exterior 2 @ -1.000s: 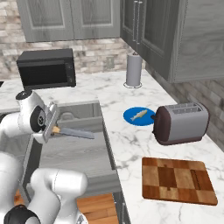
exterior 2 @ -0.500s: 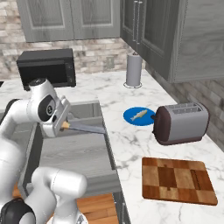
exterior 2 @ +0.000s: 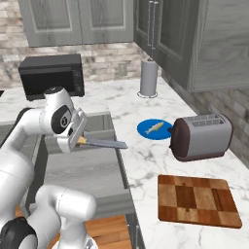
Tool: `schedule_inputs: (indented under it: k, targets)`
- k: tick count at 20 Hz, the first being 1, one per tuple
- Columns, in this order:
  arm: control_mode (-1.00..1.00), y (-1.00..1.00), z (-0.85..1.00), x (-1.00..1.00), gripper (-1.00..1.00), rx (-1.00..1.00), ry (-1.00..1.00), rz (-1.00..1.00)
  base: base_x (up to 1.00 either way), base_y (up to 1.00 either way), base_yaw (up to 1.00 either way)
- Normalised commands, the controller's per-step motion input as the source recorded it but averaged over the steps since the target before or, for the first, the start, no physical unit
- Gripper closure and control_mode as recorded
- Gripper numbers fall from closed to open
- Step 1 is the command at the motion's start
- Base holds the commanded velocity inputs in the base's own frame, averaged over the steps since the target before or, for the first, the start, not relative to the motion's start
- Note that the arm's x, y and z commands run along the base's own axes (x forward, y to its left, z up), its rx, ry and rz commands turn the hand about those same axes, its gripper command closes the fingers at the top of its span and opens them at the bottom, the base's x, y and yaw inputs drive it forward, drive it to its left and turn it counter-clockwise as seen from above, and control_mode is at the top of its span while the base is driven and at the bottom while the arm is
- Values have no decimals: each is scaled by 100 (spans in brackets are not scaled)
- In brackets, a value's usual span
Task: Pick up the knife from the drawer and place it on the cutting board. Then place the meat from the plate to the cutting board.
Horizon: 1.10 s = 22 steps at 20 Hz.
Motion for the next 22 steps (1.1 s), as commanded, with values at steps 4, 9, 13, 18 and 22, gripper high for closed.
schedule_inputs:
  k: [4, 9, 13, 18, 22]
  targets:
    - [-100, -49, 0, 0, 100, 0, 15, 0, 0, 0, 0]
    - [-100, -46, 0, 0, 100, 0, 15, 0, 0, 0, 0]
    - [-100, -44, 0, 0, 100, 0, 16, 0, 0, 0, 0]
    - [-100, -57, -8, -8, 100, 0, 13, -2, 0, 0, 0]
    - [-100, -66, -25, -30, 100, 1, 5, -10, 0, 0, 0]
